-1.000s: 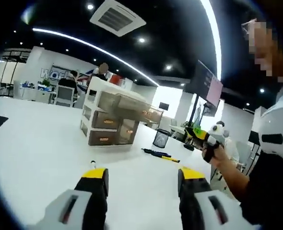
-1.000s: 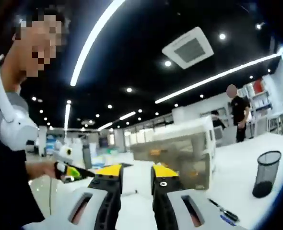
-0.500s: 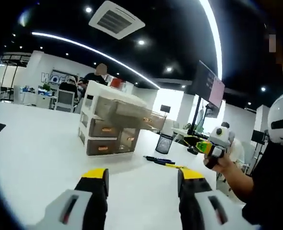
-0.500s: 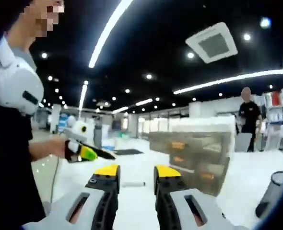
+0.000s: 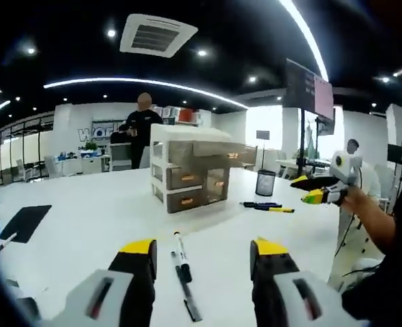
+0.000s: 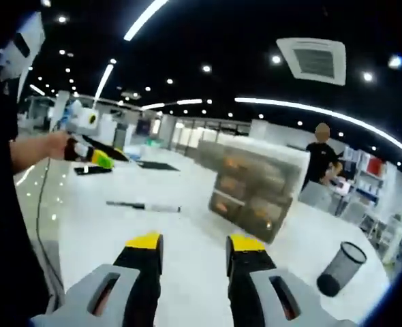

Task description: Pick up the scattered pens and sticky notes one by one and arrange them into an orderly layout on the desk, lining the pens up parallel to each other and squaring the sticky note stack until the whole desk area is clear and organized

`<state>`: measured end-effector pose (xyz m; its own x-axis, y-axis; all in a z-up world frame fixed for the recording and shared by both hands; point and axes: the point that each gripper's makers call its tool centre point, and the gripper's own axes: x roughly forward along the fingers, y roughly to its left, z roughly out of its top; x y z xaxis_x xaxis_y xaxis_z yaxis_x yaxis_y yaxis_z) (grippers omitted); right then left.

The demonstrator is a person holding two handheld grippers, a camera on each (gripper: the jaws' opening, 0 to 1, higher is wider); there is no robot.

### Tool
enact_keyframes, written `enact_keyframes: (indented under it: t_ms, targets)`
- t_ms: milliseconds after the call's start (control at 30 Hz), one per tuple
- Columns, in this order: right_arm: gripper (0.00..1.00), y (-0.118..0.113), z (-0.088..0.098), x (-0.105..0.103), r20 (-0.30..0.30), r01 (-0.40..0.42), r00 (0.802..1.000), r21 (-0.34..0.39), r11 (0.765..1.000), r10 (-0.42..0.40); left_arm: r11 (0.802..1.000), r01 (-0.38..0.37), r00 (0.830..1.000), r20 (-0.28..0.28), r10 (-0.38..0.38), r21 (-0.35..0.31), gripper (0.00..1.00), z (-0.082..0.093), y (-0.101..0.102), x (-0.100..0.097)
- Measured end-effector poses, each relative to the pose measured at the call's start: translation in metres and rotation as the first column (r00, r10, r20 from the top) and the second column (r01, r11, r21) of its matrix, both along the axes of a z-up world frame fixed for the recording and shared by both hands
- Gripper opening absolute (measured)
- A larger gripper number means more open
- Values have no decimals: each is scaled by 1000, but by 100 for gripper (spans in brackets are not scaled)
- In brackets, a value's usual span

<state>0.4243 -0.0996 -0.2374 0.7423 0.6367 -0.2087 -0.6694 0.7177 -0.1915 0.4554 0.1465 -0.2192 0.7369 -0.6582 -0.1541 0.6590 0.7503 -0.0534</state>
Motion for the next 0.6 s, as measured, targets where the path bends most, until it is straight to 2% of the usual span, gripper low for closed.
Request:
enact_keyframes:
  t_ms: [67, 167, 233, 300, 367, 467, 500, 533, 567, 600]
  targets:
    - [35, -3, -4, -4, -54, 24, 998, 36, 999, -22, 1000, 7, 1000, -1, -7, -11, 54, 6, -9, -4]
    - [34, -4, 0, -11, 12, 27, 1000, 38, 999, -28, 999, 38, 999, 26, -38, 7, 54, 14, -24, -10]
    - [34, -5, -3, -12, -8, 32, 999, 54, 998, -32, 999, 54, 998, 16, -54, 6, 54, 21, -28, -13]
    - [34, -9, -4, -12, -25, 53, 998, 49, 997, -52, 998, 67, 997, 50, -66, -6, 54, 36, -29, -16]
    - [34, -12, -2, -13, -12, 54, 998, 42, 998, -53, 997, 74, 995, 69, -73, -8, 50, 40, -28, -18]
    - [33, -11, 6, -13, 16, 46, 999, 37, 998, -47, 995, 96, 993, 73, -95, -11, 45, 37, -30, -20]
    - [34, -9, 14, -12, 50, 38, 998, 20, 999, -39, 991, 130, 991, 39, -129, -35, 46, 29, -35, -24]
    - [34, -8, 20, -12, 60, 41, 997, 18, 999, -42, 991, 121, 992, -13, -122, -56, 48, 19, -35, -22]
    - [34, -7, 25, -12, 70, 46, 996, 23, 999, -48, 992, 119, 992, -31, -120, -51, 49, 14, -35, -21]
    - [34, -6, 28, -12, 78, 45, 996, 29, 999, -47, 992, 122, 992, -25, -123, -41, 50, 11, -35, -19]
